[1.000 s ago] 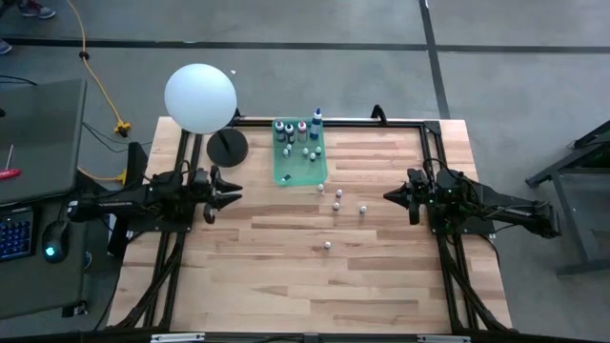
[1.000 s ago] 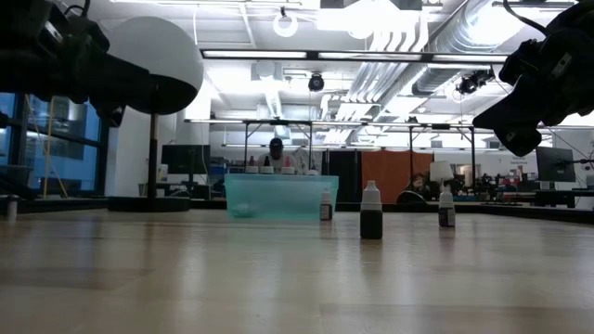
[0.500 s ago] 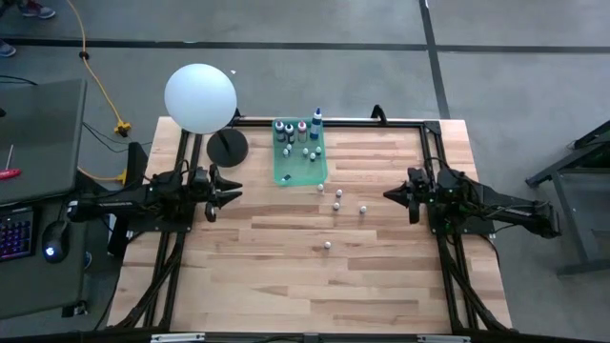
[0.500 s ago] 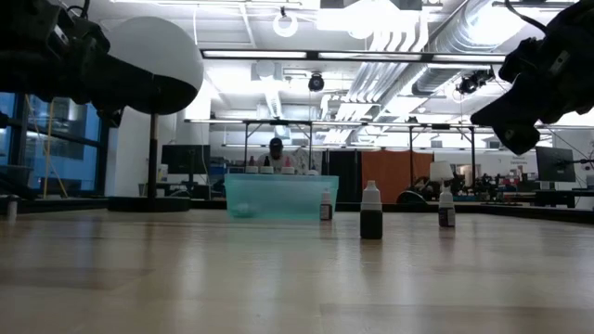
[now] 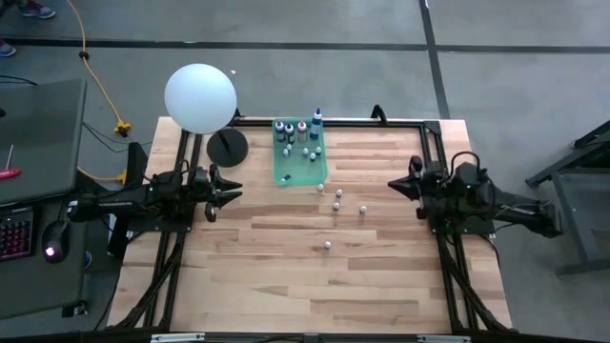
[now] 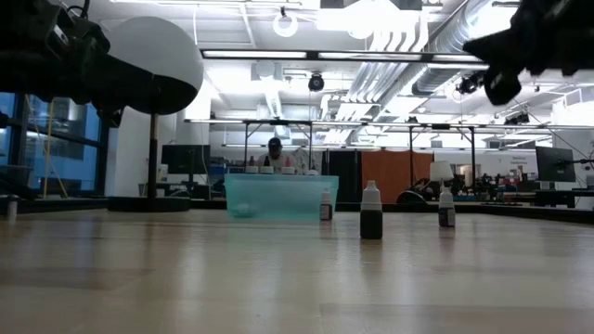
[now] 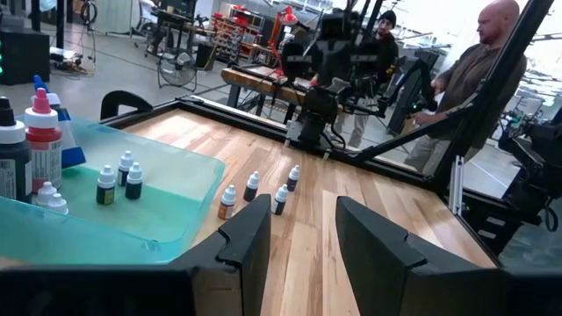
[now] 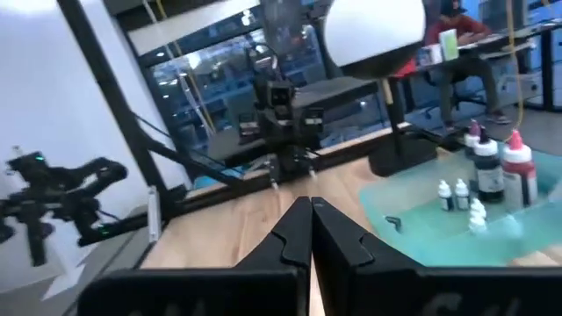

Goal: Pick & Place food coloring
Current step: Put the small green food coloring bottle into the blue bin

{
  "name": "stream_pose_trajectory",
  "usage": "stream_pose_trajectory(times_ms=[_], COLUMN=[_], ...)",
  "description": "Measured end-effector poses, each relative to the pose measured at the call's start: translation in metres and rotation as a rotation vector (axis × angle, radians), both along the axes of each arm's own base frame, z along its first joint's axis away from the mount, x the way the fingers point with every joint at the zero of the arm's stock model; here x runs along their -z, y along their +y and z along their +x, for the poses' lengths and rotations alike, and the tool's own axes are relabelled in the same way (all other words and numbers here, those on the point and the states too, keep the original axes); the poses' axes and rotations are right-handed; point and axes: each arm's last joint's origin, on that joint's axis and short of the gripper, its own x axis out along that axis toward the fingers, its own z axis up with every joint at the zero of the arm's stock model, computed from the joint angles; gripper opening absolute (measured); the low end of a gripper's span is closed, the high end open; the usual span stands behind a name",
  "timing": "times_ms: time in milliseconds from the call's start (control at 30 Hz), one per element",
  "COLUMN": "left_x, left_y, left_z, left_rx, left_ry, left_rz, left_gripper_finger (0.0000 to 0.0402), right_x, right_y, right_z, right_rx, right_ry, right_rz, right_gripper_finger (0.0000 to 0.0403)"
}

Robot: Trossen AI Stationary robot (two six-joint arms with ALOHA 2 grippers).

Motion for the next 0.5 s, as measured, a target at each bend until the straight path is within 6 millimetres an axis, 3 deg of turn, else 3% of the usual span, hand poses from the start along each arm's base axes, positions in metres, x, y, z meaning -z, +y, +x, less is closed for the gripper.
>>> stream_pose_trajectory(times_ms=[267, 500], left_x=[0.000, 0.000], left_y=[0.000, 0.000], left_z=[0.000, 0.000], left_rx=[0.000, 0.000], left_ry=[0.000, 0.001], left_rz=[0.000, 0.000], left_gripper_finger=[0.0129, 0.0129], right_x=[-0.076, -0.137], right_y=[-0.001, -0.008], right_z=[0.007, 0.043], right_rx=[-0.025, -0.113], right_ry=[0.200, 0.505], right_rz=[-0.134, -0.173], right_gripper_finger=[0.0000, 0.0000])
